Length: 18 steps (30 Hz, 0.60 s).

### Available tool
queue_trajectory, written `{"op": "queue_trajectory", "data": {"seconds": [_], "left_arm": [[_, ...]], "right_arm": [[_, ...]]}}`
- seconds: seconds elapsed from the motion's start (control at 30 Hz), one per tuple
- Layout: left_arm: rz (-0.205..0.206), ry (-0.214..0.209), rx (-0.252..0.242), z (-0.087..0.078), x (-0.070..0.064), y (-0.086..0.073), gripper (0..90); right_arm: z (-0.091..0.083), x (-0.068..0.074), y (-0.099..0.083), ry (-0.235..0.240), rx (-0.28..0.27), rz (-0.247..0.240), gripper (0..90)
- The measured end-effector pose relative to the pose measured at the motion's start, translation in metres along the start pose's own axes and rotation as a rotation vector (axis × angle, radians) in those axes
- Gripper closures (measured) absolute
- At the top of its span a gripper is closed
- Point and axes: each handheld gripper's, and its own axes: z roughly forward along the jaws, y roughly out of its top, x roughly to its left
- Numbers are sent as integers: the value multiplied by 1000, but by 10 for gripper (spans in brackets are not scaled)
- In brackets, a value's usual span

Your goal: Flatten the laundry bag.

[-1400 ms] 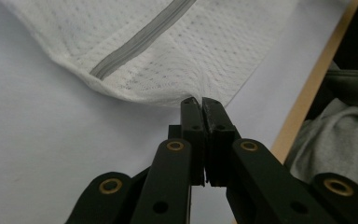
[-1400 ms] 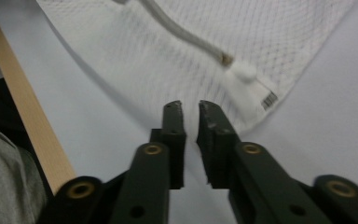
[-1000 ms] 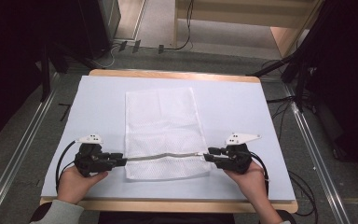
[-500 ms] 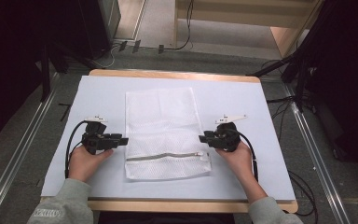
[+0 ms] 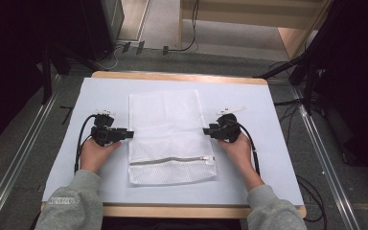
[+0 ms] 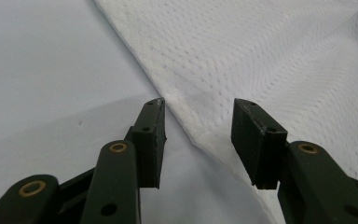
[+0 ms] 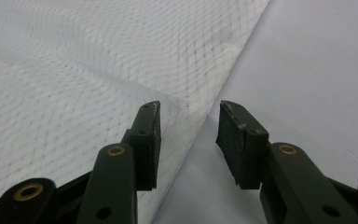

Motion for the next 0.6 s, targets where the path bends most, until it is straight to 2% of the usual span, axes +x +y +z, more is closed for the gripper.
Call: {"op": "queue_trajectory", "data": {"seconds": [0.1,0.2,0.23,0.27,0.3,0.37,0.43,0.5,0.6], "left_arm": [[20,7,13,4,-2,5,596],[32,21,9,9,-3,7,676],[34,24,10,10,-3,8,712],[35,30,11,11,-3,8,798],[43,34,10,11,-2,8,798],[36,24,10,12,1,10,879],[31,12,7,14,2,10,895],[42,13,6,15,1,12,900],[42,17,2,18,0,15,900]], "right_arm": [[5,-2,5,1,10,7,603],[11,-1,8,-6,12,0,641],[14,0,8,-13,18,-3,673],[14,2,8,-44,20,-10,779],[14,2,8,-44,20,-10,779],[14,4,9,-41,37,-16,886],[14,5,9,-44,39,-15,891],[14,6,9,-54,44,-29,894],[12,8,9,-57,53,-21,895]]}}
